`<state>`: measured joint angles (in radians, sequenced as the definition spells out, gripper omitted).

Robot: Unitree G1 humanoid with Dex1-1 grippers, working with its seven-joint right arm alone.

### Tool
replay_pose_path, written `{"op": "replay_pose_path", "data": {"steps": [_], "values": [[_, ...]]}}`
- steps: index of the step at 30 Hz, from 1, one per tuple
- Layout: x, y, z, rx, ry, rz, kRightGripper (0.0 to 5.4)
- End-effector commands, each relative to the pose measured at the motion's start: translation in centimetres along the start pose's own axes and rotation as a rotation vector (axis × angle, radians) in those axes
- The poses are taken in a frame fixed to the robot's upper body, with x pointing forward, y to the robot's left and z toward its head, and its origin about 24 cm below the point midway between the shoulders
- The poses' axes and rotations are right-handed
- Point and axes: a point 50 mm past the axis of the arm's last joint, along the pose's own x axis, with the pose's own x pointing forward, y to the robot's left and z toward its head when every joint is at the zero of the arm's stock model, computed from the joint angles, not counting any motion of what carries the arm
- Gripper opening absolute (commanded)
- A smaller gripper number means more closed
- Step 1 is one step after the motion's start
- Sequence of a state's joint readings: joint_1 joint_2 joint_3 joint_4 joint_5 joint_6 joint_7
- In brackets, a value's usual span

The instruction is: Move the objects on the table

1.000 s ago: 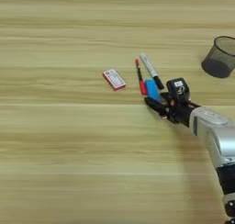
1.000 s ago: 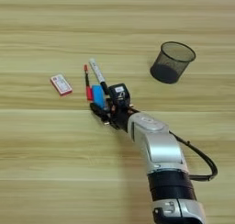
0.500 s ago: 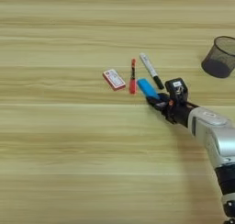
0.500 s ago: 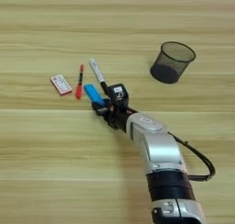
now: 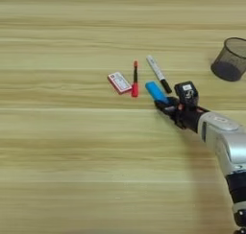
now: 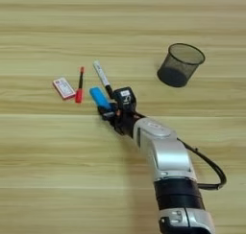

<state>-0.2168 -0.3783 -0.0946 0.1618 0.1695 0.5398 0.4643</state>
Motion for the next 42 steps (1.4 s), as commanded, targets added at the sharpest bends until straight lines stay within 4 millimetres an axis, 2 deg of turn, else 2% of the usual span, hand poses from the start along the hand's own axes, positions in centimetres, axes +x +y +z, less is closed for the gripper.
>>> {"op": "replay_pose_path", "data": {"steps": [1,12,23,42], "values": [[-1.1,-1.0,4.6,-0.071,-0.173,-0.050,1.41],[-3.0,-3.7,6.4,-0.051,-0.251,-0.171,1.41],[-2.9,-6.7,6.2,0.008,-0.230,-0.309,1.41],[-1.4,-7.6,4.4,0.041,-0.149,-0.325,1.41]]}}
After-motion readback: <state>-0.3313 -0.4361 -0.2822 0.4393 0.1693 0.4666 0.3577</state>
